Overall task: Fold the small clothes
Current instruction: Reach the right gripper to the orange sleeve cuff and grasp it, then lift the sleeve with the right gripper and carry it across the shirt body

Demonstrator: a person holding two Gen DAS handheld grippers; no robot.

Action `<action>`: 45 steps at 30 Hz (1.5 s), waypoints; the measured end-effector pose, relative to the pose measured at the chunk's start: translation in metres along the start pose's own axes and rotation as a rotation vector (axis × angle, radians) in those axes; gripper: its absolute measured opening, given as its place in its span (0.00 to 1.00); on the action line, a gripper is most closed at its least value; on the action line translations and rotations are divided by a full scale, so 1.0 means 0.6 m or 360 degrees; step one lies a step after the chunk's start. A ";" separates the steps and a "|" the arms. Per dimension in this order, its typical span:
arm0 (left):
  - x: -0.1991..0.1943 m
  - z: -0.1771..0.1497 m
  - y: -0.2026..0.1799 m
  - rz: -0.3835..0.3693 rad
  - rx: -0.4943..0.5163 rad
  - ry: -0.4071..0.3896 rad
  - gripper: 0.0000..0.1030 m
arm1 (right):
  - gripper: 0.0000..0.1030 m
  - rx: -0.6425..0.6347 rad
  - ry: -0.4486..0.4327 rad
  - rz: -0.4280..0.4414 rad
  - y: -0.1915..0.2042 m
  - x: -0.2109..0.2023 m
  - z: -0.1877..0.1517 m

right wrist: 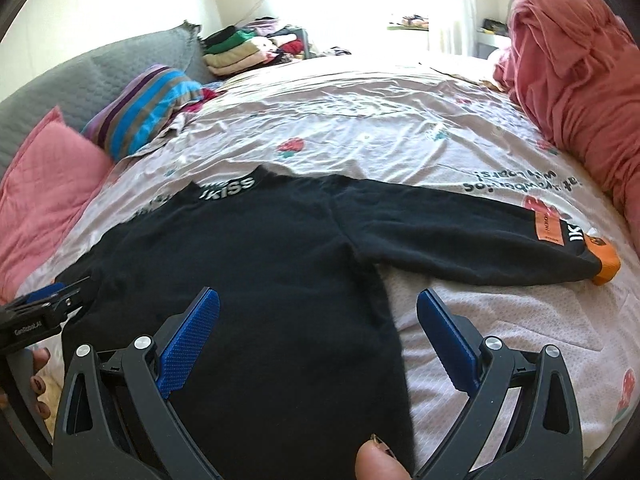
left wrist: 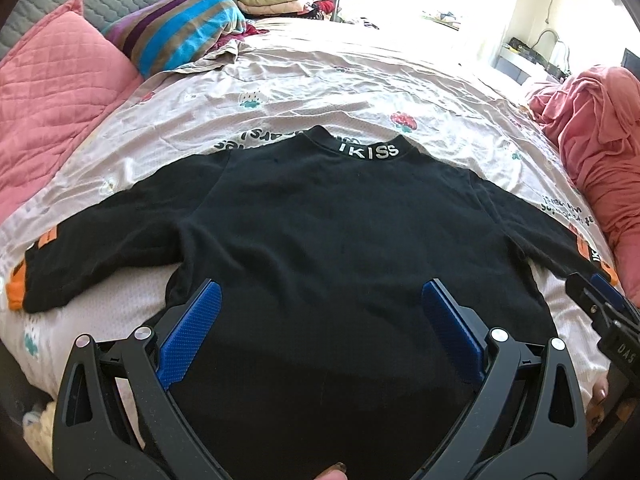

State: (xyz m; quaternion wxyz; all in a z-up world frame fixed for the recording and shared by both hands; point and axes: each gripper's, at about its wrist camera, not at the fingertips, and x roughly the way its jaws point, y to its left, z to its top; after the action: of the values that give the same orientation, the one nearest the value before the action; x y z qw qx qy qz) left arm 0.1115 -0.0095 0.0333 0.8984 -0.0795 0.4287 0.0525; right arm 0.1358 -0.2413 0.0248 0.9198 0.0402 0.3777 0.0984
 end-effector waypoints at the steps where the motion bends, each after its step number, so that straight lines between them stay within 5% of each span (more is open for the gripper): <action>1: 0.004 0.004 0.000 -0.0002 -0.0001 0.0004 0.92 | 0.96 0.0021 -0.0001 -0.0011 -0.008 0.004 0.004; 15: 0.077 0.042 -0.004 -0.0006 -0.0011 0.0073 0.92 | 0.96 0.0298 -0.0020 -0.0206 -0.128 0.038 0.034; 28: 0.133 0.071 -0.022 -0.0034 -0.0013 0.0118 0.92 | 0.96 0.0927 -0.0065 -0.0487 -0.354 0.043 0.008; 35: 0.147 0.099 -0.019 -0.0020 -0.0041 0.0102 0.92 | 0.94 0.1189 -0.0079 -0.0455 -0.439 0.049 -0.009; 43: 0.179 0.132 -0.004 -0.0072 -0.0106 0.0104 0.92 | 0.49 0.1475 -0.0167 -0.0397 -0.512 0.075 -0.024; 45: 0.186 0.127 0.004 -0.0071 -0.0140 0.0106 0.92 | 0.31 0.1500 -0.0210 -0.0355 -0.526 0.083 -0.024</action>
State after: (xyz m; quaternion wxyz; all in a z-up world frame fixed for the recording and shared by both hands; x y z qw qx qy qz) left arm 0.2392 0.0101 -0.0064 0.8802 -0.1300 0.4538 0.0485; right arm 0.2082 -0.5390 -0.0663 0.8284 0.4177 0.3241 -0.1851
